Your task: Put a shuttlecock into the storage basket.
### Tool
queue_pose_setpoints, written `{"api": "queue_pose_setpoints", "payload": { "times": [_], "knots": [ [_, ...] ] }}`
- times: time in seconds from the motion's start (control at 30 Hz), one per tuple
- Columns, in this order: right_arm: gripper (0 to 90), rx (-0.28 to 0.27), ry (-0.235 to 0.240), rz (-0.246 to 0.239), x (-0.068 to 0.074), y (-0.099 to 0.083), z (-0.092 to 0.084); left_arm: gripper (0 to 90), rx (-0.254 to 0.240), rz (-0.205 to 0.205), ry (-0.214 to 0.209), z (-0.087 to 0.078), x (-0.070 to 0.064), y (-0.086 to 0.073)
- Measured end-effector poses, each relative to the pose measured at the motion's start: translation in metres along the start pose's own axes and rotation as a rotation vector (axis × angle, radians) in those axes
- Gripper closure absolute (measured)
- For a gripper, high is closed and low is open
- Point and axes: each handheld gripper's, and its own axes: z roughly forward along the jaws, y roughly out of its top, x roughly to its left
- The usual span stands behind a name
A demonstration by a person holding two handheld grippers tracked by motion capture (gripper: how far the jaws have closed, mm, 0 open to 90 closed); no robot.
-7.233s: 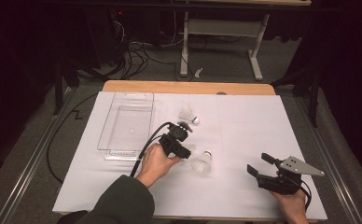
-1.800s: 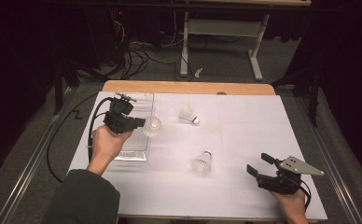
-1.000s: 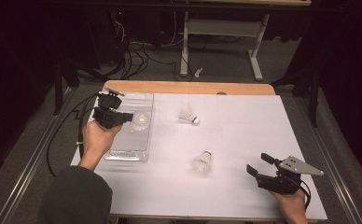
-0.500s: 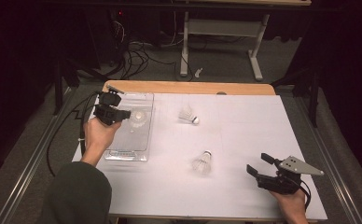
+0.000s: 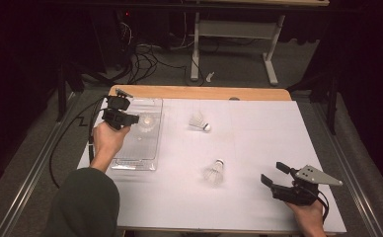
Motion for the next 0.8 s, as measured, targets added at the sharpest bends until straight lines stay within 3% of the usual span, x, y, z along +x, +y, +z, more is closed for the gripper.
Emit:
{"api": "queue_pose_setpoints", "payload": {
  "times": [0.8],
  "knots": [
    [23.9,-0.003,0.002,-0.002,0.000,0.000,0.000,89.1,-0.004,-0.074,0.055,0.027,0.013,0.008]
  ]
}}
